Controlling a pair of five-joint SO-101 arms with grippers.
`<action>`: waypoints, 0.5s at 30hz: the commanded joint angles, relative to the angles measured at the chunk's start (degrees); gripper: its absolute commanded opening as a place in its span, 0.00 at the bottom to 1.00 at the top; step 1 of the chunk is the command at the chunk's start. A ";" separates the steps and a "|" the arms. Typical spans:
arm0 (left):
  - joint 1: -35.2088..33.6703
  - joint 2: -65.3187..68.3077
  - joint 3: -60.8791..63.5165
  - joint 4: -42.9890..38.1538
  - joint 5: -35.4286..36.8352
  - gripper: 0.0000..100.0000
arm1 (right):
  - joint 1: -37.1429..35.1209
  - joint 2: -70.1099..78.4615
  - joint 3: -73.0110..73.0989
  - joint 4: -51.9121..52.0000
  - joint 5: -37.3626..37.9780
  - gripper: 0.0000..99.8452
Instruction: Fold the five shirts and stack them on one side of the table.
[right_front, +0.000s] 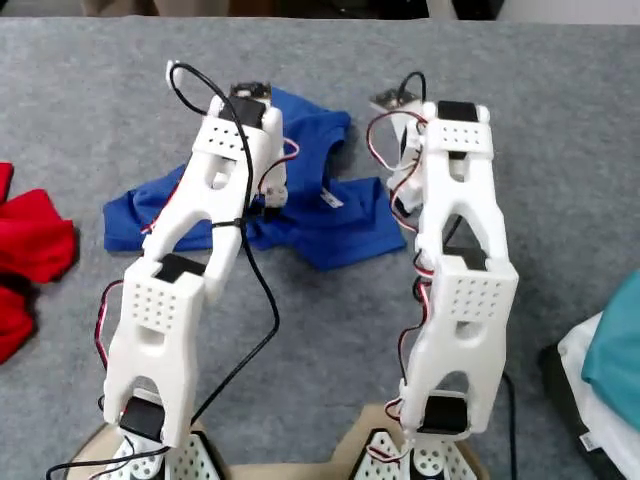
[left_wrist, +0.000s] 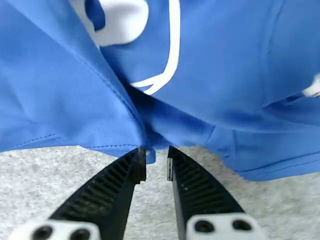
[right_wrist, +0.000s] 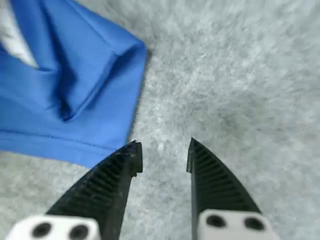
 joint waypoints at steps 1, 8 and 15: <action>-1.05 0.48 -0.70 0.88 -1.58 0.09 | -1.01 -5.85 -1.63 0.35 -0.44 0.16; -3.25 1.19 -0.62 0.88 -1.58 0.09 | -1.98 -5.76 0.31 -0.44 -0.44 0.16; -4.22 1.27 -0.70 0.79 -1.14 0.06 | -6.90 -5.76 11.56 -10.11 -0.97 0.16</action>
